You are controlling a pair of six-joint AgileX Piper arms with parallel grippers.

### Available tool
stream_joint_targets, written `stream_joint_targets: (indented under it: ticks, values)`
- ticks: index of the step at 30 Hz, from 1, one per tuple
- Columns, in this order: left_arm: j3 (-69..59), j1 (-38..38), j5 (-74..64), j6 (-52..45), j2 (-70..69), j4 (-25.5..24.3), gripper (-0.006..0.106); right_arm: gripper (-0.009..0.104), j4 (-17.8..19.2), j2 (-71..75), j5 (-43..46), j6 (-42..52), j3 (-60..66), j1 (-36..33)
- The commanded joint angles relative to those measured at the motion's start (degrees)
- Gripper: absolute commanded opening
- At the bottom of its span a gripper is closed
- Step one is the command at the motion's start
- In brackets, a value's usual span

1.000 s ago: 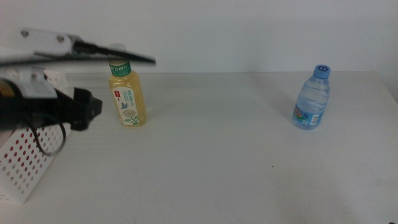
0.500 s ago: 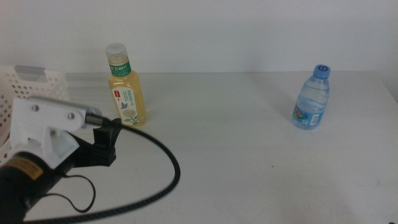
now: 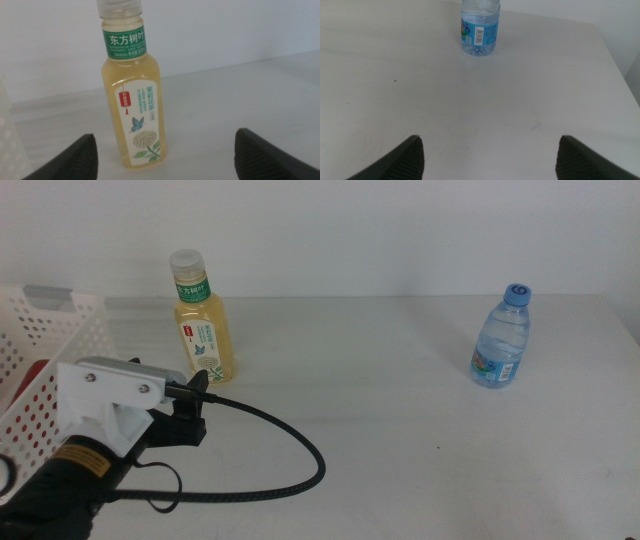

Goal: Use arms to grab the bottles and put them into the dustbin to the left of the table.

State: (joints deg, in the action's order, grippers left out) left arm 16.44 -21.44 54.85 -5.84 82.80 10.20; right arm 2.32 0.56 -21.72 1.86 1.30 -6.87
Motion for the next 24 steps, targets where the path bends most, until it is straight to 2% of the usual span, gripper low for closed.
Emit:
stream_joint_targets:
  ticks: [1, 15, 24]
  values:
    - [1.6, -0.2, 8.9, 0.9, 1.1, -0.4, 0.090, 0.074, 0.8, 1.5, 4.2, 0.6, -0.1, 0.3]
    - [13.7, 0.3, 9.7, 0.6, 15.3, 3.6, 0.090, 0.074, 0.8, 1.5, 4.2, 0.6, -0.1, 0.3]
    - [21.3, 4.2, 8.3, 1.2, 21.4, 0.0, 0.090, 0.074, 0.8, 1.5, 4.2, 0.6, -0.1, 0.3]
